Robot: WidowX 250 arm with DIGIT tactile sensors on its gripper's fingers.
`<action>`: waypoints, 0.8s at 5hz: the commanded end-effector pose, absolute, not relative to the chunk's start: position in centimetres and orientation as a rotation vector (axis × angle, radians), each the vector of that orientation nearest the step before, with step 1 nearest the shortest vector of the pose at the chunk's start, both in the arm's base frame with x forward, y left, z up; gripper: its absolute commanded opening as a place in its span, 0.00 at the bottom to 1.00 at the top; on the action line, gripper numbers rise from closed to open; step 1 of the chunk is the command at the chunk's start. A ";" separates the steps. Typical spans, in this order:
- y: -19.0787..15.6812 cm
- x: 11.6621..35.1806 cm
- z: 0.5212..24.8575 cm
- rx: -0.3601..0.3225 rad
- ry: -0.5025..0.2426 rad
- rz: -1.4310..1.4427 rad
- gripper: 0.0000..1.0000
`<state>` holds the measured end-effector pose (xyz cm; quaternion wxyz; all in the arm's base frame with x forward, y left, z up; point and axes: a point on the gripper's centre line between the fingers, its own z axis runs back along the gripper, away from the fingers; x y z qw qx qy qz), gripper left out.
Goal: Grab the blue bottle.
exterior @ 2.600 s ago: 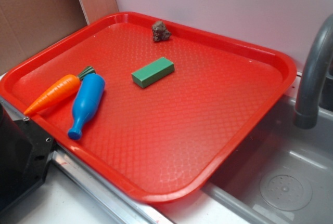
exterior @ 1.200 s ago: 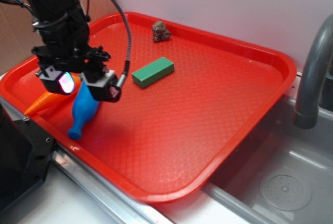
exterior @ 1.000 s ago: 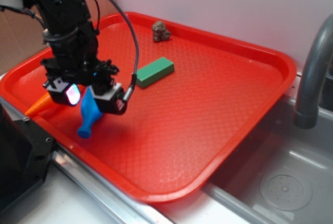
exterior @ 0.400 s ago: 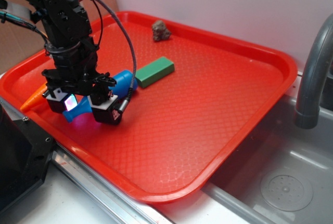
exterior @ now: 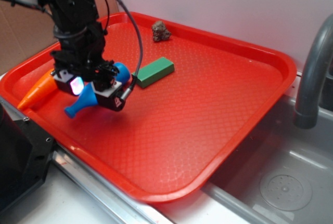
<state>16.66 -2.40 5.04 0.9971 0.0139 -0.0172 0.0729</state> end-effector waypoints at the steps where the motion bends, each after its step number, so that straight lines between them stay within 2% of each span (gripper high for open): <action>1: -2.4 17.8 7.9 0.032 -0.037 0.022 1.00; 3: -2.6 20.4 4.2 0.021 0.004 0.074 1.00; 4: -3.3 20.2 1.2 -0.023 0.064 0.055 1.00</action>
